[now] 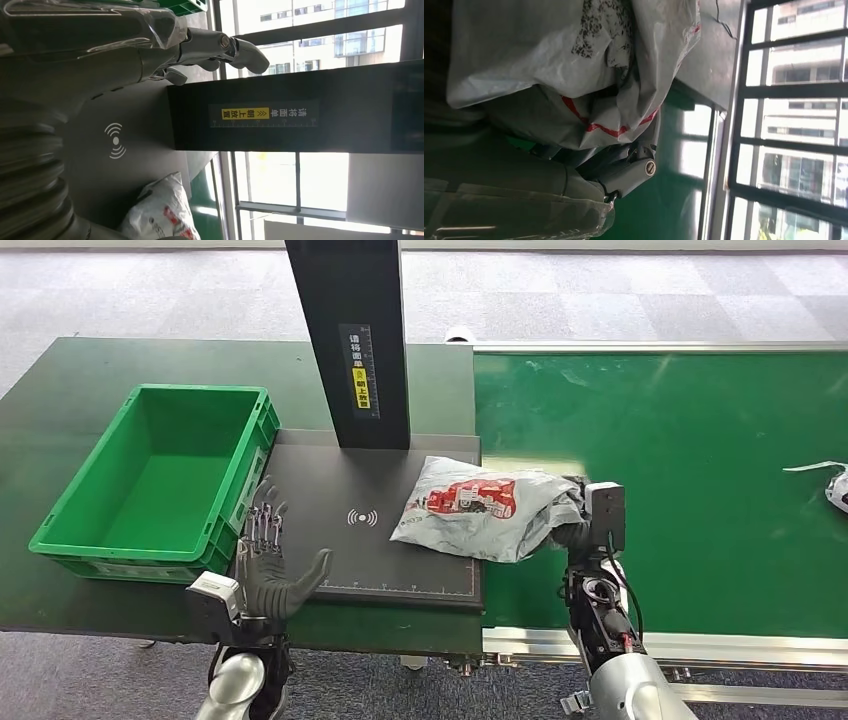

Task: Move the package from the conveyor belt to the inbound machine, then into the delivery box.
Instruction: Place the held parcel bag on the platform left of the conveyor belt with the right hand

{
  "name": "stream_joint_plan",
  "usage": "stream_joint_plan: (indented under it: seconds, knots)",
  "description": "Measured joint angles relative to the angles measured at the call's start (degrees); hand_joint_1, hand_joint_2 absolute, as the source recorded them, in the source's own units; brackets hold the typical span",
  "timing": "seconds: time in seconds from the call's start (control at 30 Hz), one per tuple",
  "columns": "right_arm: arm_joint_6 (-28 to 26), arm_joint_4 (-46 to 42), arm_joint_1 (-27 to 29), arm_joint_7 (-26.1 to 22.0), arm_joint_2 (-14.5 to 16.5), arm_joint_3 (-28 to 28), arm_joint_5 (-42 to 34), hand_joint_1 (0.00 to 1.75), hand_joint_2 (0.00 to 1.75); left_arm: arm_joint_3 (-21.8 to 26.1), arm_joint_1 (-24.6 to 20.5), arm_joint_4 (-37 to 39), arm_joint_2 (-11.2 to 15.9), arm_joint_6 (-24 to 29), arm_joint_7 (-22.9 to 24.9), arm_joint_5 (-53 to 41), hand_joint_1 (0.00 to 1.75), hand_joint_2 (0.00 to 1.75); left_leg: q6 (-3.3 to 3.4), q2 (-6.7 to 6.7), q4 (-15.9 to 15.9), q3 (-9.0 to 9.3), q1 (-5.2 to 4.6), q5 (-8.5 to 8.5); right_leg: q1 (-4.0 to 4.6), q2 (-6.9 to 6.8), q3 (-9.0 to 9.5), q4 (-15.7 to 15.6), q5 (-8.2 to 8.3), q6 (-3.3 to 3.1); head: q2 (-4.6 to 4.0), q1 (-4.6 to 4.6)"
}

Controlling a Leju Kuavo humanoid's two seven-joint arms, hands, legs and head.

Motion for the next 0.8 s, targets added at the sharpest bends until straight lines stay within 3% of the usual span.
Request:
stream_joint_plan:
  seconds: [0.13, 0.33, 0.47, 0.63, 0.67, 0.77, 0.8]
  knots:
    - [9.3, 2.5, -0.6, -0.3, -0.2, 3.7, 5.9, 1.75, 1.75, 0.0, -0.7, 1.2, 0.1, -0.7, -0.5, 0.2, 0.00, 1.75, 0.00, 0.01, 0.0, 0.01, 0.01, 0.00, 0.01, 0.01, 0.00, 0.0, 0.00, 0.00, 0.00, -0.01]
    - [23.1, 4.5, -1.3, -5.0, -0.8, 15.0, 17.0, 1.75, 1.75, -0.9, -3.2, 3.8, 0.0, -2.4, -0.5, 0.2, 0.00, 1.75, 0.00, 0.05, 0.0, 0.05, 0.01, 0.00, 0.02, 0.03, 0.01, 0.0, 0.00, 0.00, 0.00, 0.00]
    - [25.8, 4.3, -1.2, -9.8, -1.0, 21.1, 17.6, 1.75, 1.75, -1.0, -4.0, 4.3, -0.1, -2.7, 0.4, -0.1, 0.00, 1.75, 0.00, 0.06, 0.0, 0.06, 0.01, 0.00, 0.01, 0.05, 0.01, 0.0, 0.00, 0.00, 0.00, -0.01]
    - [23.3, 1.5, -0.1, -10.9, -1.3, 24.4, 16.2, 1.75, 1.75, -0.9, -3.9, 4.4, -0.2, -2.6, 0.7, -0.5, 0.00, 1.75, 0.00, 0.03, 0.0, 0.02, 0.01, 0.00, 0.01, 0.03, 0.01, 0.0, 0.00, 0.00, 0.00, 0.00]
    - [21.9, 0.9, 0.1, -10.9, -1.3, 24.7, 16.2, 1.65, 1.75, -0.9, -3.8, 4.3, -0.2, -2.6, 0.7, -0.6, 0.00, 1.75, 0.00, 0.03, 0.0, 0.02, 0.01, 0.00, 0.01, 0.03, 0.02, 0.0, 0.00, 0.00, 0.00, 0.00]
    - [15.0, -0.6, 0.3, -9.9, -1.3, 25.1, 16.1, 0.41, 1.75, -0.8, -3.1, 4.0, -0.2, -2.3, 0.6, -0.9, 0.00, 1.75, 0.00, 0.02, 0.0, 0.01, 0.00, 0.00, 0.01, 0.03, 0.02, 0.0, 0.00, 0.00, 0.00, -0.01]
    - [12.5, -1.1, 0.4, -9.1, -1.2, 25.1, 15.9, 0.07, 1.75, -0.7, -2.7, 3.8, -0.2, -2.2, 0.6, -1.0, 0.00, 1.75, 0.00, 0.02, 0.0, 0.02, 0.00, 0.00, 0.01, 0.03, 0.02, 0.0, 0.00, 0.00, 0.00, -0.01]
